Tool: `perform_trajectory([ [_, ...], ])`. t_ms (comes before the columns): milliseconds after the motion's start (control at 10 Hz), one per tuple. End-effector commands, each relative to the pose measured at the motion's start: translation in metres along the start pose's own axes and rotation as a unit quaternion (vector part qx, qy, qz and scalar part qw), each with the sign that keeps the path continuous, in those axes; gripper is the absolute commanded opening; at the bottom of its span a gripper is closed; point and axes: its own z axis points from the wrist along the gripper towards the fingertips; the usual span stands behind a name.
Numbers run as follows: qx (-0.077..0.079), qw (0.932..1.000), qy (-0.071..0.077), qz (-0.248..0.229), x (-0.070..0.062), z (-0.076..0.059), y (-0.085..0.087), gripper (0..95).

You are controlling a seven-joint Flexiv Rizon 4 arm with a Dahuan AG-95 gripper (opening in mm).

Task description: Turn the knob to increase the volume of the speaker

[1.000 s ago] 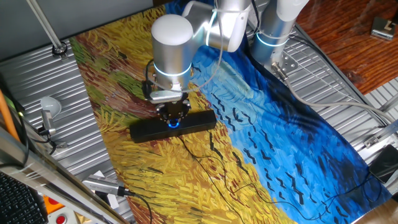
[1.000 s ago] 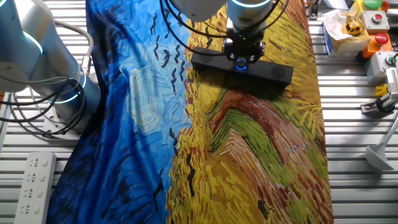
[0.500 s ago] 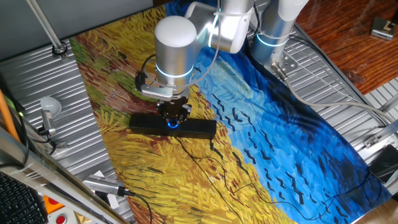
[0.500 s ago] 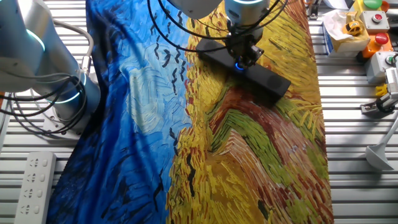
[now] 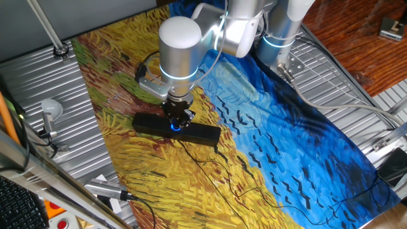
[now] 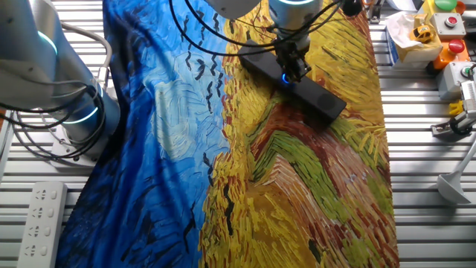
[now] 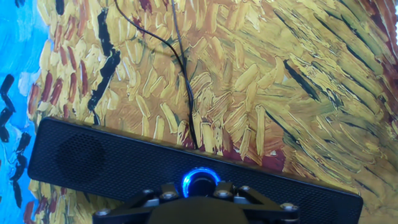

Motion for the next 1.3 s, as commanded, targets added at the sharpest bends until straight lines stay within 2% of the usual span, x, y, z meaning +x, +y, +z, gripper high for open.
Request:
perform_trajectory([
  [100, -0.002, 0.9933, -0.005, 0.115, 0.0002, -0.0006, -0.0011, 0.0],
  [300, 0.006, 0.9847, -0.003, 0.174, 0.0002, -0.0007, -0.0011, 0.0],
  [400, 0.01, 0.9776, -0.003, 0.21, 0.0002, -0.0007, -0.0011, 19.0],
  [500, 0.011, 0.9701, -0.004, 0.243, 0.0002, -0.001, -0.0011, 19.0],
  [600, 0.011, 0.9655, -0.004, 0.26, 0.0004, -0.0014, -0.001, 19.0],
  [700, 0.01, 0.9578, -0.007, 0.287, 0.0004, -0.0017, -0.001, 38.0],
  [900, 0.013, 0.9485, -0.009, 0.316, 0.0005, -0.0017, -0.0009, 38.0],
  [1000, 0.024, 0.9425, -0.008, 0.333, 0.0005, -0.0017, -0.0009, 19.0],
  [1100, 0.026, 0.9423, -0.008, 0.334, 0.0005, -0.0017, -0.0009, 19.0],
  [1200, 0.028, 0.9461, -0.008, 0.323, 0.0005, -0.0017, -0.0009, 19.0],
  [1300, 0.028, 0.9548, -0.006, 0.296, 0.0005, -0.002, -0.0009, 38.0],
])
